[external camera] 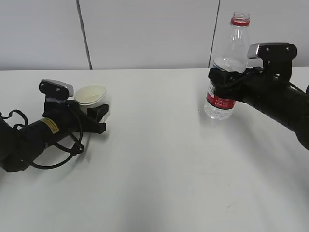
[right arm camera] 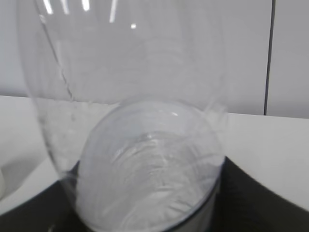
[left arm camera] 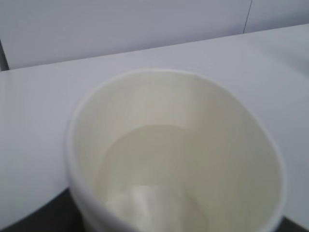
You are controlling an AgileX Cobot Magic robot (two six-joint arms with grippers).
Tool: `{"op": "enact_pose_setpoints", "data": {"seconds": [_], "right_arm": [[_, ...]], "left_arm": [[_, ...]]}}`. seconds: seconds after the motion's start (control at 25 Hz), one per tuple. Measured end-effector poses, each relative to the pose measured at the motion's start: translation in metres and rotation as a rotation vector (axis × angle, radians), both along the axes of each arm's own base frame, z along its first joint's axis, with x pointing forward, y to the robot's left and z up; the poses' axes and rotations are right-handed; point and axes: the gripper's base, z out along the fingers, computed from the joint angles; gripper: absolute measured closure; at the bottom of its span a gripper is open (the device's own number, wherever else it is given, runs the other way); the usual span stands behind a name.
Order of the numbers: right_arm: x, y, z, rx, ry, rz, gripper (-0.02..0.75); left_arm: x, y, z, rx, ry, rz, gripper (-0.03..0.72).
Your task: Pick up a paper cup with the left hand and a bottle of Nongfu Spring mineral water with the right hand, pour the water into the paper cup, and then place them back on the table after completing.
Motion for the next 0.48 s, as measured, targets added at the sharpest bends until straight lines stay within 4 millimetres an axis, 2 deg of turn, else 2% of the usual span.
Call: {"op": "enact_pose_setpoints", "data": {"seconds": [0.12,0.32,0.48], "right_arm": [[0.0000,0.0000,0.0000,0.000,0.000,0.000,0.311],[0.0000,0.0000,0.0002,0.001,-0.002,0.000,0.311],[0.0000,0.0000,0.0002,0.001,-0.002,-0.001,0.311]], "left_arm": [[0.0000,0.0000,0.0001,0.000,-0.001,0.000,0.292],[0.0001,0.0003,-0.0005,0.002,0.005,0.004,0.211],[0.0001,0.0004,-0.0005,0.002,0.005,0.004,0.197]]}}
